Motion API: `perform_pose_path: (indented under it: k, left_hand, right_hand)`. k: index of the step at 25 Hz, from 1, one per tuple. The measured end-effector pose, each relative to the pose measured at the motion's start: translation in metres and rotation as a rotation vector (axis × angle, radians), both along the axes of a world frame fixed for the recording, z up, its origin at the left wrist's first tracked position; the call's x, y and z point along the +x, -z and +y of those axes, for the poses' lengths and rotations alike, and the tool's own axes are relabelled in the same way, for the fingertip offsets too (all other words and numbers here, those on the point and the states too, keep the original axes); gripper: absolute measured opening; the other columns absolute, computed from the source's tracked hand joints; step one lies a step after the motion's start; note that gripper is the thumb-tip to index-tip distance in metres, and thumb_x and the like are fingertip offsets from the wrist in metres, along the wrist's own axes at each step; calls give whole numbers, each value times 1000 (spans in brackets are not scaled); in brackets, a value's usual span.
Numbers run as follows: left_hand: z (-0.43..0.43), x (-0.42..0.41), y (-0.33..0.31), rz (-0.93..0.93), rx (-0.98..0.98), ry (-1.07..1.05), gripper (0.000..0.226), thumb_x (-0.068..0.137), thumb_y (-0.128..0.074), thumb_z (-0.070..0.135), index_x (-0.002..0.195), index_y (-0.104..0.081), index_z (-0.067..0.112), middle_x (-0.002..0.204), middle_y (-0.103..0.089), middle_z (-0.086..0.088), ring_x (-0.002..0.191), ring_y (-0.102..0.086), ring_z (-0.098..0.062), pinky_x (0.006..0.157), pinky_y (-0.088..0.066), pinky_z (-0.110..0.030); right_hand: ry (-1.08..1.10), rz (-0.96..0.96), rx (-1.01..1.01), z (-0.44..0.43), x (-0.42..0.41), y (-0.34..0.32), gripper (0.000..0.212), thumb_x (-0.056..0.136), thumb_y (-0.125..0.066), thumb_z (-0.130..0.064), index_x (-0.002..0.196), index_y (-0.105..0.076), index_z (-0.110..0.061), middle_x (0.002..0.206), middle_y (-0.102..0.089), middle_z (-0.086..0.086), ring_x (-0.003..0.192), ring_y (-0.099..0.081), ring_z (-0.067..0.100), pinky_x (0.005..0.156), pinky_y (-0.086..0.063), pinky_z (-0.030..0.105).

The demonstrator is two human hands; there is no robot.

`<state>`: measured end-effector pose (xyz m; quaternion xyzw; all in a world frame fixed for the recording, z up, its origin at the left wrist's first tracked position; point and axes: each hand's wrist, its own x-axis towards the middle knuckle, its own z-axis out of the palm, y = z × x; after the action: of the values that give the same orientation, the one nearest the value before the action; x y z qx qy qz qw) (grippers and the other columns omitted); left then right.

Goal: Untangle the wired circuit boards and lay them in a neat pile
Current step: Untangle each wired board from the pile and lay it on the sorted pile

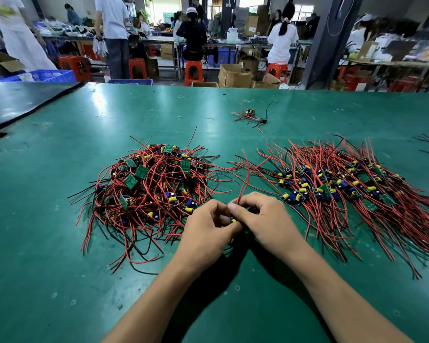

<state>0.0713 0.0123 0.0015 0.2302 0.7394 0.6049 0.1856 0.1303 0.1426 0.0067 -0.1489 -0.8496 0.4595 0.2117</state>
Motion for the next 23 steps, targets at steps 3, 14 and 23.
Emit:
perform_pose_path:
  k: [3, 14, 23]
  left_hand:
    - [-2, -4, -2, -91, 78, 66, 20, 81, -76, 6, 97, -64, 7, 75, -67, -18, 64, -63, -24, 67, -56, -39]
    - [-4, -4, -12, -396, 233, 218, 4, 91, -64, 4, 91, -64, 0, 81, -71, -14, 69, -69, -24, 58, -56, -26]
    - [-5, -5, -7, -52, 38, 70, 14, 88, -67, 15, 82, -80, 17, 89, -77, -2, 86, -72, -19, 79, -57, -33]
  right_hand:
    - [-43, -40, -235, 5, 1, -5, 20, 96, -65, -25, 85, -78, -15, 80, -73, 3, 72, -61, 10, 76, -50, 33]
    - [-255, -127, -652, 13, 6, -11, 20, 100, -57, -19, 103, -76, -10, 91, -76, 12, 72, -69, 17, 60, -55, 24]
    - [-216, -177, -544, 9, 4, -10, 18, 99, -58, -12, 103, -75, -8, 93, -76, 17, 76, -68, 17, 70, -55, 24]
